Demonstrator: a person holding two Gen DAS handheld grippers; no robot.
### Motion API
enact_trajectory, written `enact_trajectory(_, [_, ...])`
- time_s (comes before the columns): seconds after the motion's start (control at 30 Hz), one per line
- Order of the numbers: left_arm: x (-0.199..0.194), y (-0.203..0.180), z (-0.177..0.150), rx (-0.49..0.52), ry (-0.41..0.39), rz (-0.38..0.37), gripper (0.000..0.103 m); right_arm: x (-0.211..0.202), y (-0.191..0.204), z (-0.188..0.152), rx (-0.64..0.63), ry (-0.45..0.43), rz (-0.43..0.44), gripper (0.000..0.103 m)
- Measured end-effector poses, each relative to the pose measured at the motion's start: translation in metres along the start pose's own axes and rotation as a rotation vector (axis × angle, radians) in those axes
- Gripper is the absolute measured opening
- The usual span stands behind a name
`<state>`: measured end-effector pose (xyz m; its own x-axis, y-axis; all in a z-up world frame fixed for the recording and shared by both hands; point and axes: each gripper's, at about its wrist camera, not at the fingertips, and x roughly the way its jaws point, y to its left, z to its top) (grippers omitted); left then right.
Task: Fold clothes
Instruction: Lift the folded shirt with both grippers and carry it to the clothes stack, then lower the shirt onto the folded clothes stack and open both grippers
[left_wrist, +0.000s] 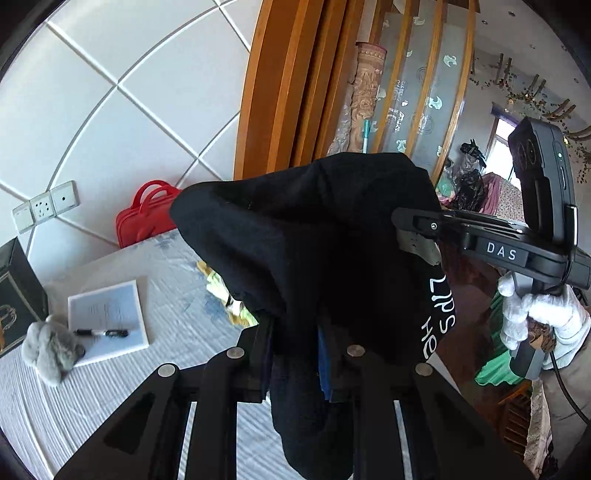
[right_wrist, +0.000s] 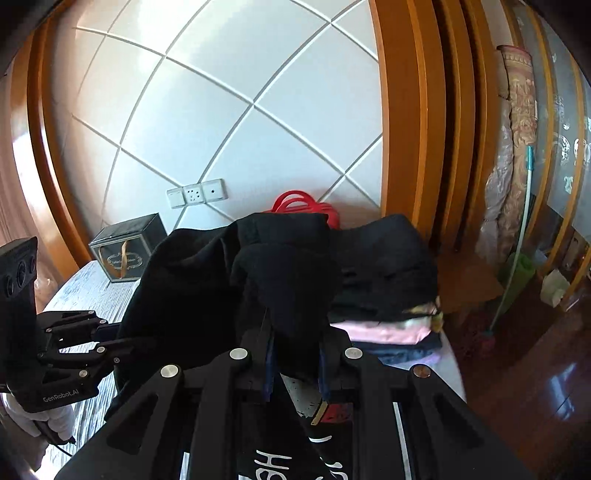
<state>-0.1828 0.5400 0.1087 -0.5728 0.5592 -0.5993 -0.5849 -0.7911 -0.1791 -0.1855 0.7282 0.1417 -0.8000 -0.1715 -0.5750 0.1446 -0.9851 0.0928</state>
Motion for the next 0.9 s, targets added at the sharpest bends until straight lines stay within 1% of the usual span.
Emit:
enact_trajectory(0.07, [0.026,-0.013,0.031,-0.015,-0.021,0.026,0.019,0.017,-0.035,0.032,-0.036,0.004,0.026,0.017])
enact_trajectory(0.13, [0.058,-0.018,0.057,-0.062,-0.022,0.052,0.019,0.042,-0.066,0.061,-0.065,0.019,0.059,0.017])
enact_trajectory(0.23, [0.112,-0.016,0.088,-0.128,0.021,0.1,0.019,0.086,-0.111,0.093,-0.095,0.068,0.094,0.017])
enact_trajectory(0.27, [0.13,-0.014,0.092,-0.138,0.041,0.132,0.019,0.105,-0.125,0.099,-0.097,0.091,0.103,0.017])
enact_trajectory(0.3, [0.147,-0.009,0.093,-0.145,0.061,0.178,0.019,0.125,-0.137,0.102,-0.097,0.113,0.11,0.017])
enact_trajectory(0.37, [0.181,0.0,0.093,-0.154,0.103,0.276,0.019,0.166,-0.159,0.098,-0.09,0.155,0.119,0.017])
enact_trajectory(0.4, [0.196,0.007,0.087,-0.153,0.128,0.339,0.019,0.186,-0.17,0.095,-0.084,0.176,0.119,0.018])
enact_trajectory(0.43, [0.208,0.014,0.079,-0.162,0.153,0.375,0.019,0.203,-0.18,0.087,-0.074,0.196,0.116,0.02])
enact_trajectory(0.47, [0.217,0.019,0.072,-0.175,0.169,0.379,0.022,0.217,-0.188,0.078,-0.062,0.209,0.115,0.029])
enact_trajectory(0.5, [0.222,0.021,0.067,-0.176,0.169,0.386,0.022,0.226,-0.195,0.07,-0.047,0.206,0.12,0.033])
enact_trajectory(0.53, [0.223,0.018,0.063,-0.158,0.159,0.409,0.022,0.227,-0.199,0.065,-0.028,0.176,0.134,0.044])
enact_trajectory(0.57, [0.22,0.016,0.06,-0.136,0.15,0.432,0.022,0.228,-0.204,0.059,-0.009,0.147,0.148,0.05])
enact_trajectory(0.6, [0.218,0.013,0.06,-0.124,0.149,0.445,0.022,0.229,-0.208,0.056,0.011,0.126,0.163,0.053])
enact_trajectory(0.67, [0.215,0.006,0.061,-0.104,0.146,0.468,0.022,0.228,-0.214,0.057,0.051,0.127,0.173,0.072])
enact_trajectory(0.73, [0.208,0.002,0.065,-0.11,0.137,0.482,0.023,0.221,-0.22,0.059,0.07,0.126,0.163,0.077])
enact_trajectory(0.8, [0.192,0.001,0.068,-0.127,0.11,0.494,0.026,0.197,-0.223,0.059,0.071,0.073,0.158,0.078])
enact_trajectory(0.83, [0.184,-0.004,0.069,-0.135,0.095,0.489,0.029,0.184,-0.222,0.059,0.066,0.045,0.155,0.082])
enact_trajectory(0.87, [0.176,-0.009,0.068,-0.144,0.084,0.479,0.039,0.17,-0.22,0.058,0.057,0.02,0.153,0.089])
enact_trajectory(0.9, [0.171,-0.016,0.068,-0.155,0.076,0.463,0.05,0.157,-0.216,0.055,0.047,0.002,0.15,0.092])
